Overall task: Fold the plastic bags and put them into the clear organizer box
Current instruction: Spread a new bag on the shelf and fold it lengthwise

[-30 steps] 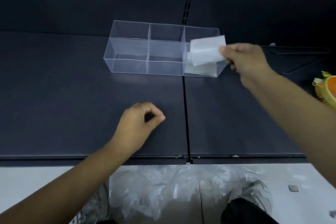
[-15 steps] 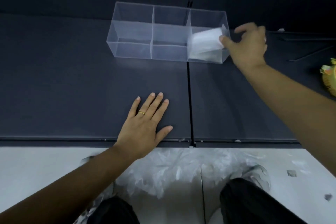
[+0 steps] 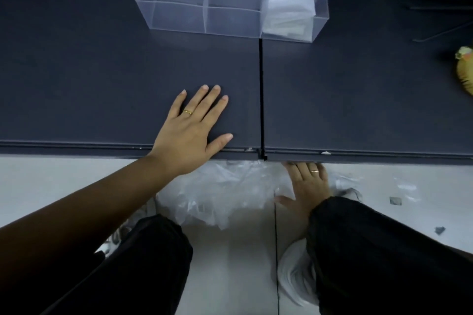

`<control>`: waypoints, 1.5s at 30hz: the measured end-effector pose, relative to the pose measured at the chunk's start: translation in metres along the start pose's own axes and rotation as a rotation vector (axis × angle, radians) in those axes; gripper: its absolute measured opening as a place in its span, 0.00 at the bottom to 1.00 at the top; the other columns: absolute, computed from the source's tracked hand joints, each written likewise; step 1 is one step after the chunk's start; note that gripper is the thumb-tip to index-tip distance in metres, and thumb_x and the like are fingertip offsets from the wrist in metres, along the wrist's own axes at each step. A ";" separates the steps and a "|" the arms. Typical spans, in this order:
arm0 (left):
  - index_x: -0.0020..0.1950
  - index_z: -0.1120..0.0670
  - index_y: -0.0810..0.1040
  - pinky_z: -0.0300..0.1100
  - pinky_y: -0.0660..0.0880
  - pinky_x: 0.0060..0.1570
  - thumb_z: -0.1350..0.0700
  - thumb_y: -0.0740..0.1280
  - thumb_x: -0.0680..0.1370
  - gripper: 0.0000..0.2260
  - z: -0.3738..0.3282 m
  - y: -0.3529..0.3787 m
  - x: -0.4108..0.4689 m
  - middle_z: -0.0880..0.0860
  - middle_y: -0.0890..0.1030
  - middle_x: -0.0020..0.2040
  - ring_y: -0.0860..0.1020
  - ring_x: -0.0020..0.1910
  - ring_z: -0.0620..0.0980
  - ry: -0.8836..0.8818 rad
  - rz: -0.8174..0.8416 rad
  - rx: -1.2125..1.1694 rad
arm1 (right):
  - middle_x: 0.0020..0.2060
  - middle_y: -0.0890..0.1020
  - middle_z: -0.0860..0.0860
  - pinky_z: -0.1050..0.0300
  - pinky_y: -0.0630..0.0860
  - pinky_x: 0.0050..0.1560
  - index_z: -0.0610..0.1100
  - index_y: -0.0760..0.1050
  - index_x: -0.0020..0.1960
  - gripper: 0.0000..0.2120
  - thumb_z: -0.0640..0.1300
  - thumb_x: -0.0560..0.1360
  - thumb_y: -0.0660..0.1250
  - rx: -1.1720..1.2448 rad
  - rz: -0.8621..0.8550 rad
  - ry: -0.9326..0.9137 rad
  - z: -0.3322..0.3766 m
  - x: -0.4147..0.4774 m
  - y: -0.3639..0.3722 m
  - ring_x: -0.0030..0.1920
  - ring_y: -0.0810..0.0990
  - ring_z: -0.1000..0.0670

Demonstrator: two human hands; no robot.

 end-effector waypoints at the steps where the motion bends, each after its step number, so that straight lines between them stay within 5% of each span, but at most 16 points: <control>1: 0.78 0.54 0.56 0.57 0.50 0.75 0.36 0.44 0.80 0.32 0.000 0.000 0.000 0.53 0.55 0.79 0.52 0.78 0.52 -0.001 -0.005 -0.001 | 0.61 0.76 0.42 0.41 0.74 0.55 0.41 0.70 0.69 0.45 0.62 0.60 0.76 0.024 0.003 0.000 -0.008 0.000 0.011 0.55 0.79 0.38; 3: 0.78 0.54 0.56 0.57 0.50 0.74 0.36 0.44 0.80 0.32 0.000 -0.001 0.001 0.53 0.56 0.78 0.52 0.78 0.52 -0.001 -0.012 -0.002 | 0.69 0.66 0.44 0.47 0.76 0.54 0.46 0.55 0.77 0.48 0.61 0.65 0.73 0.157 0.106 0.058 -0.026 0.000 0.034 0.57 0.78 0.40; 5: 0.78 0.54 0.57 0.57 0.51 0.74 0.37 0.46 0.80 0.32 0.000 -0.001 0.001 0.54 0.57 0.78 0.53 0.77 0.52 0.004 -0.025 -0.013 | 0.69 0.67 0.46 0.55 0.72 0.56 0.48 0.50 0.77 0.47 0.53 0.68 0.74 0.293 0.240 0.132 -0.043 0.000 0.054 0.59 0.77 0.42; 11: 0.78 0.54 0.58 0.57 0.52 0.74 0.37 0.47 0.80 0.31 0.001 -0.001 0.000 0.54 0.58 0.78 0.54 0.77 0.52 0.011 -0.029 -0.049 | 0.53 0.81 0.41 0.62 0.69 0.55 0.36 0.81 0.54 0.14 0.34 0.69 0.74 0.480 0.159 -0.194 -0.017 -0.007 -0.017 0.55 0.79 0.43; 14: 0.78 0.52 0.55 0.53 0.45 0.75 0.36 0.46 0.81 0.31 0.003 -0.004 0.001 0.51 0.52 0.79 0.48 0.78 0.48 -0.012 0.010 -0.100 | 0.45 0.84 0.46 0.66 0.74 0.45 0.39 0.84 0.46 0.06 0.41 0.71 0.73 0.618 0.086 -0.385 0.013 -0.020 -0.093 0.45 0.83 0.50; 17: 0.76 0.44 0.58 0.46 0.38 0.75 0.36 0.45 0.77 0.29 0.007 -0.011 0.004 0.45 0.52 0.79 0.44 0.77 0.39 -0.116 0.141 -0.479 | 0.39 0.82 0.53 0.62 0.76 0.41 0.45 0.82 0.39 0.15 0.57 0.71 0.70 0.734 0.033 -0.382 0.027 -0.022 -0.152 0.39 0.81 0.54; 21: 0.68 0.37 0.72 0.44 0.60 0.71 0.25 0.50 0.72 0.31 -0.050 -0.045 -0.009 0.38 0.73 0.68 0.66 0.70 0.37 -0.004 0.479 -1.327 | 0.35 0.80 0.51 0.64 0.74 0.34 0.53 0.75 0.28 0.11 0.55 0.64 0.73 0.962 0.062 -0.334 0.039 -0.002 -0.184 0.33 0.79 0.55; 23: 0.66 0.39 0.74 0.39 0.70 0.64 0.29 0.60 0.72 0.27 -0.079 -0.053 -0.019 0.40 0.77 0.64 0.73 0.65 0.40 0.135 0.629 -1.332 | 0.36 0.80 0.49 0.62 0.75 0.35 0.52 0.76 0.28 0.11 0.55 0.63 0.73 1.022 0.122 -0.313 0.044 0.010 -0.185 0.34 0.78 0.55; 25: 0.61 0.46 0.79 0.41 0.76 0.59 0.37 0.69 0.72 0.22 -0.081 -0.038 -0.023 0.45 0.82 0.58 0.79 0.58 0.44 0.079 0.676 -1.253 | 0.37 0.82 0.46 0.59 0.76 0.41 0.47 0.80 0.35 0.10 0.54 0.65 0.73 1.131 0.149 -0.283 0.044 0.017 -0.188 0.38 0.80 0.53; 29: 0.46 0.63 0.81 0.49 0.76 0.51 0.43 0.68 0.72 0.21 -0.067 -0.004 -0.037 0.55 0.83 0.42 0.79 0.42 0.50 -0.050 0.719 -1.162 | 0.38 0.84 0.47 0.59 0.79 0.43 0.41 0.81 0.41 0.12 0.51 0.68 0.70 1.605 0.174 -0.038 0.020 0.032 -0.176 0.41 0.84 0.50; 33: 0.45 0.50 0.86 0.35 0.77 0.50 0.42 0.68 0.69 0.15 -0.031 -0.005 -0.029 0.49 0.85 0.48 0.82 0.49 0.45 -0.341 0.524 -1.398 | 0.45 0.84 0.46 0.53 0.81 0.50 0.41 0.79 0.47 0.15 0.53 0.69 0.70 1.878 0.243 0.296 0.011 0.043 -0.144 0.48 0.83 0.48; 38: 0.46 0.56 0.84 0.49 0.78 0.54 0.46 0.71 0.65 0.17 0.009 -0.002 -0.019 0.57 0.84 0.48 0.82 0.47 0.52 -0.659 0.215 -1.689 | 0.61 0.80 0.46 0.47 0.76 0.61 0.47 0.69 0.67 0.38 0.69 0.66 0.64 1.902 0.355 0.168 0.027 0.045 -0.149 0.60 0.80 0.47; 41: 0.38 0.50 0.85 0.39 0.79 0.39 0.49 0.70 0.65 0.08 0.008 0.004 -0.022 0.52 0.85 0.41 0.84 0.41 0.48 -0.684 0.192 -1.721 | 0.57 0.82 0.48 0.50 0.77 0.59 0.52 0.66 0.69 0.33 0.57 0.68 0.73 1.618 0.338 0.074 0.036 0.040 -0.141 0.57 0.82 0.48; 45: 0.39 0.51 0.86 0.39 0.79 0.39 0.50 0.71 0.67 0.07 0.015 0.003 -0.020 0.53 0.86 0.44 0.84 0.44 0.49 -0.695 0.132 -1.773 | 0.44 0.86 0.47 0.52 0.79 0.47 0.42 0.76 0.59 0.14 0.40 0.73 0.71 1.472 -0.064 0.203 0.002 0.045 -0.145 0.44 0.85 0.47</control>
Point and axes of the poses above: each hand's wrist, its own x-axis towards the middle knuckle, its own y-axis out of the palm, z = x × y, the point moved 10 cm from there along x, towards the middle knuckle
